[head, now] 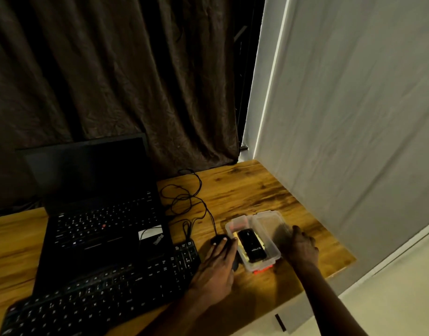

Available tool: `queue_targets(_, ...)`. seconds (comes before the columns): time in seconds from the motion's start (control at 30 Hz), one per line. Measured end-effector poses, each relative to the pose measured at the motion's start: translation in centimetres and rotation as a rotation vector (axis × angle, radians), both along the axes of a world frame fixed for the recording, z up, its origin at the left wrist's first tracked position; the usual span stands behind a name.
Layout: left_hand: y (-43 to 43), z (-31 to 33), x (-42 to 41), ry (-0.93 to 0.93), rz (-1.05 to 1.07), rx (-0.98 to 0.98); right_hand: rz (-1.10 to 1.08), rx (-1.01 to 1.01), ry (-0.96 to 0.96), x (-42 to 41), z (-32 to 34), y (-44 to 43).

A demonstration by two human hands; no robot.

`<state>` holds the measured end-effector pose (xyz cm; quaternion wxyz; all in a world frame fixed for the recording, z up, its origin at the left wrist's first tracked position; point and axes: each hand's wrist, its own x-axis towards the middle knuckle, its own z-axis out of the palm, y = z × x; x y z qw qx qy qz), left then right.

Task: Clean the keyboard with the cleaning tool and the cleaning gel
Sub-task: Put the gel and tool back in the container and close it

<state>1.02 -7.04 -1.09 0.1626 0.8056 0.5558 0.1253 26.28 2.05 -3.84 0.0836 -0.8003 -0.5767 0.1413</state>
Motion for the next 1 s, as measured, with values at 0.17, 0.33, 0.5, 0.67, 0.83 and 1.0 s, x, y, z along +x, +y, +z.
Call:
queue_targets(0.17,0.3,-0.1,0.0,0.030,0.005,0.010,-0.087,-0.055,-0.012,0.1,0.8,0.9)
queue_targets(0.33,0.6,-0.1,-0.1,-0.002,0.013,-0.041,-0.022,0.217,0.286,0.9,1.5,2.0)
queue_targets(0.5,0.6,0.3,-0.2,-0.039,0.026,-0.047,0.206,0.568,0.292,-2.2,3.8,0.3)
queue_targets(0.67,1.3,-0.5,-0.4,-0.068,0.066,-0.068,0.382,0.572,0.072,-5.8,3.8,-3.3)
queue_targets(0.83,1.3,-0.8,-0.4,-0.130,0.077,-0.100,0.524,0.528,-0.079,-8.1,2.4,-6.4)
queue_targets(1.0,1.9,-0.8,-0.4,-0.208,0.175,-0.090,0.570,0.518,-0.048,-7.7,0.6,-6.7)
